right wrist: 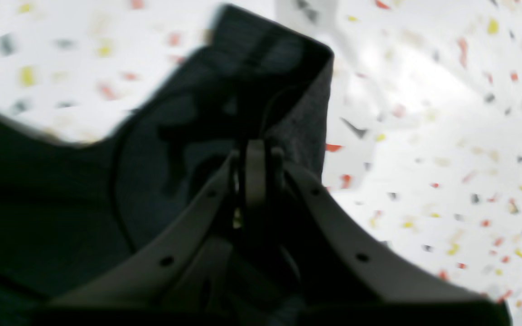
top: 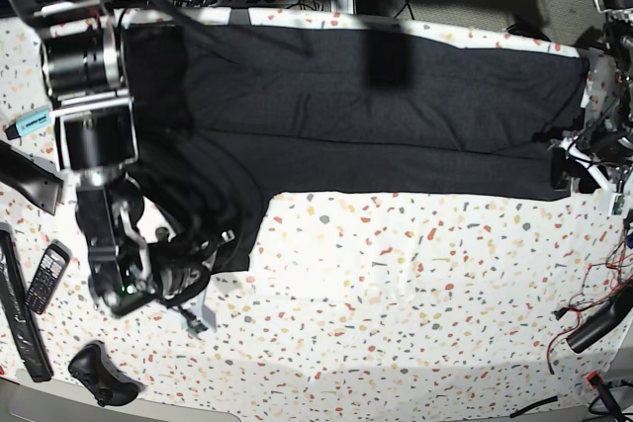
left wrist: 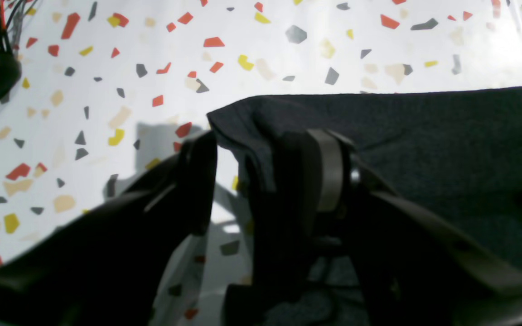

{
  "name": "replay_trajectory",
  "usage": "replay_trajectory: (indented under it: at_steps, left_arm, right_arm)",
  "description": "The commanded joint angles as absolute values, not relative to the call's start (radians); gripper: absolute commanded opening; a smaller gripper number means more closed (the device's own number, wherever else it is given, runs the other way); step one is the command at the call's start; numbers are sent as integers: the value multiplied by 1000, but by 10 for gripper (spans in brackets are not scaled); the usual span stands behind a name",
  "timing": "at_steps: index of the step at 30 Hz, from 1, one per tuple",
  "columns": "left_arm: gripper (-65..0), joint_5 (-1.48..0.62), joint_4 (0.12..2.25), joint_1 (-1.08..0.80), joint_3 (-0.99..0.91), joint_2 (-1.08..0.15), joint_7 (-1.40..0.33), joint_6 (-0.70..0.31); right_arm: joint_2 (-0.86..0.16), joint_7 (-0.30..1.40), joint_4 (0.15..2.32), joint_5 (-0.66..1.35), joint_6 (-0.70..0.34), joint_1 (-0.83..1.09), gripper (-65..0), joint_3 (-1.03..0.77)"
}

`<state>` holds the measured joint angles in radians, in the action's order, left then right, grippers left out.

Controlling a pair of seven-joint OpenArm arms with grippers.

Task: Fold the T-shirt properly
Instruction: 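Grasp the hanging sleeve end with the right gripper, then fold the sleeve end onto the shirt with the right gripper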

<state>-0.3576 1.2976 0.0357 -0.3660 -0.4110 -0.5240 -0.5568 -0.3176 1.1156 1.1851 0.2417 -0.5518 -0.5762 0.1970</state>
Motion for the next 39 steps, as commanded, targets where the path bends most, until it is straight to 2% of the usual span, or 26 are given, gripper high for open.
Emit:
replay_trajectory:
  at_steps: [1,12,19,31,37,38,39]
  left_arm:
    - [-360,-367,1317,52,-373,-432,-506,-558]
    - [-360,-367,1317,50,-373,-432,-524,-558]
    - [-360,-367,1317,49,-373,-432,-531,-558]
    - [-360,-367,1317,49,-373,-432,-531,-558]
    - [-360,-367,1317,49,-373,-432,-531,-558]
    - [-360,-367,1317,49,-373,-432,-532,-558]
    - [-360,-367,1317,49,-373,-432,-531,-558]
  right_arm:
    - [-324,1115,1242,257,-554,-579,-650,191]
    - [-291,1112,1754,269,-554,-128,-650,191]
    - [-291,1113,1989,263,-554,65,-650,189]
    - [-290,1100,2183,271,-543,297,-650,189]
    - [-290,1107,2183,422,-543,308,-650,189]
    - [-290,1113,2183,436,-543,308,-642,189]
    - [-290,1114,2183,440,-543,308,-607,189]
